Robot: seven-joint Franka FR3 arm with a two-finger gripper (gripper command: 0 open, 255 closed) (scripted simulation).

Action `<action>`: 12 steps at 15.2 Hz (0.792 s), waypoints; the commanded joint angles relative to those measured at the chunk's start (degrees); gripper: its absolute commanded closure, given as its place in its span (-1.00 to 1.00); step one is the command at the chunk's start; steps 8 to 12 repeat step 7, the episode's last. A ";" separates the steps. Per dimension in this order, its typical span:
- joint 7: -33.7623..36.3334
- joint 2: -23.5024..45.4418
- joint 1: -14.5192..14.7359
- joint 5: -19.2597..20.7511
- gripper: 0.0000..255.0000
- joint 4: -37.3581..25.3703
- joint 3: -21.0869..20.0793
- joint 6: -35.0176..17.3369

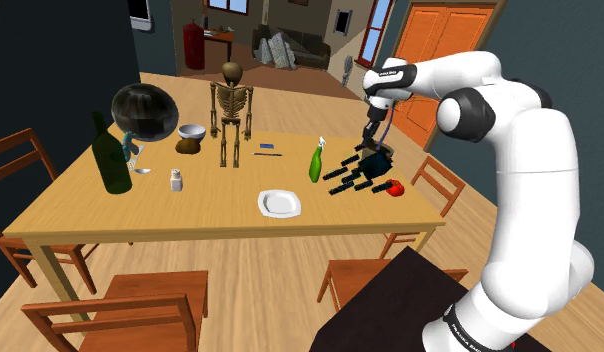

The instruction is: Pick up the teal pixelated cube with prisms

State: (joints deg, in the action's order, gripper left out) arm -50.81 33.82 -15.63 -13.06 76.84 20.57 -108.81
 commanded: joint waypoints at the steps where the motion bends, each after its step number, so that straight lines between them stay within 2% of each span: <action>1: 0.12 -0.45 -0.03 0.15 1.00 -0.89 0.10 1.19; 5: 0.40 -0.86 -0.24 0.39 1.00 -3.36 0.23 4.01; 12: 0.41 -0.88 -0.24 0.40 1.00 -3.45 0.24 4.11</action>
